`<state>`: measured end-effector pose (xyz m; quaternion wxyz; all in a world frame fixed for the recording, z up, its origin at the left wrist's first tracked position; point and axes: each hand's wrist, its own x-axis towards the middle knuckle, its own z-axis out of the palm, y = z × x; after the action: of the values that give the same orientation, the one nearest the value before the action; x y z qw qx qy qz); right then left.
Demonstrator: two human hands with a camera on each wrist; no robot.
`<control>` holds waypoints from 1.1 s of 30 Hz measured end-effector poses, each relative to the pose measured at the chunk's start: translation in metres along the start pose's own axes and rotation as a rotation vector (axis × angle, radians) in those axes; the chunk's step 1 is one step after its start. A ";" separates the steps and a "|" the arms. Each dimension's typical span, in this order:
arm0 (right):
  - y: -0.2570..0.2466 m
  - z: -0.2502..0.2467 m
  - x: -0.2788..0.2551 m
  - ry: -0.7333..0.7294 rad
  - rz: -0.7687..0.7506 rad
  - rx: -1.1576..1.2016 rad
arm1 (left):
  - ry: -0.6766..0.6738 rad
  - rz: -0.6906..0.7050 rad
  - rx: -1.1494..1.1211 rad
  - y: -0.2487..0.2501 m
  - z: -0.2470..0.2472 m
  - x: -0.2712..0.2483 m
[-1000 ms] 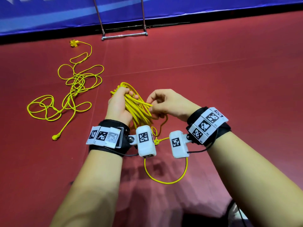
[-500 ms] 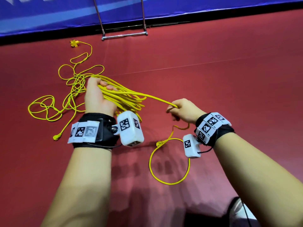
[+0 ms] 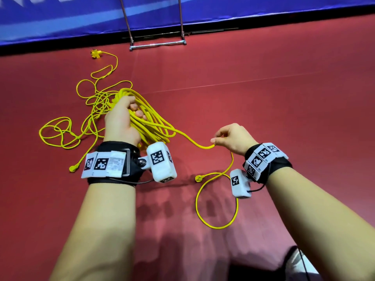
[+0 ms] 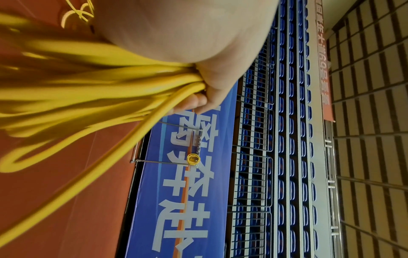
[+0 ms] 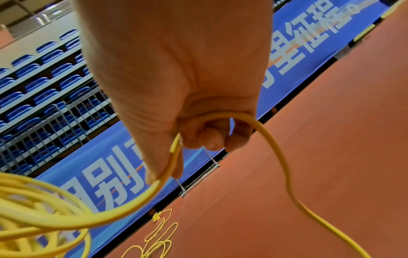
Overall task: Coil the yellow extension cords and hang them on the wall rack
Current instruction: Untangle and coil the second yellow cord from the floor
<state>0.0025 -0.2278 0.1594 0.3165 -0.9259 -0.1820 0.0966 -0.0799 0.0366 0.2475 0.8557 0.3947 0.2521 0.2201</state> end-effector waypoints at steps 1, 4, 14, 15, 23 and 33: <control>-0.002 0.000 0.002 0.053 -0.001 -0.042 | -0.015 -0.008 0.035 -0.003 0.002 0.000; -0.006 0.001 0.005 0.152 0.015 -0.137 | -0.065 -0.049 0.108 -0.013 0.007 0.001; -0.019 0.003 0.007 0.231 0.144 0.013 | -0.223 -0.144 0.278 -0.037 0.027 -0.018; -0.021 0.002 0.008 0.240 0.174 0.172 | -0.228 -0.145 0.308 -0.039 0.028 -0.019; -0.060 -0.017 -0.001 -0.077 0.154 1.055 | -0.204 -0.130 0.419 -0.057 0.032 -0.030; -0.078 -0.015 -0.009 -0.315 0.056 1.033 | -0.236 -0.154 0.451 -0.068 0.033 -0.035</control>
<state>-0.0231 -0.1822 0.2199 0.6968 -0.6287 -0.1311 0.3195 -0.0749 -0.0424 0.2222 0.7838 0.5781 0.2226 0.0450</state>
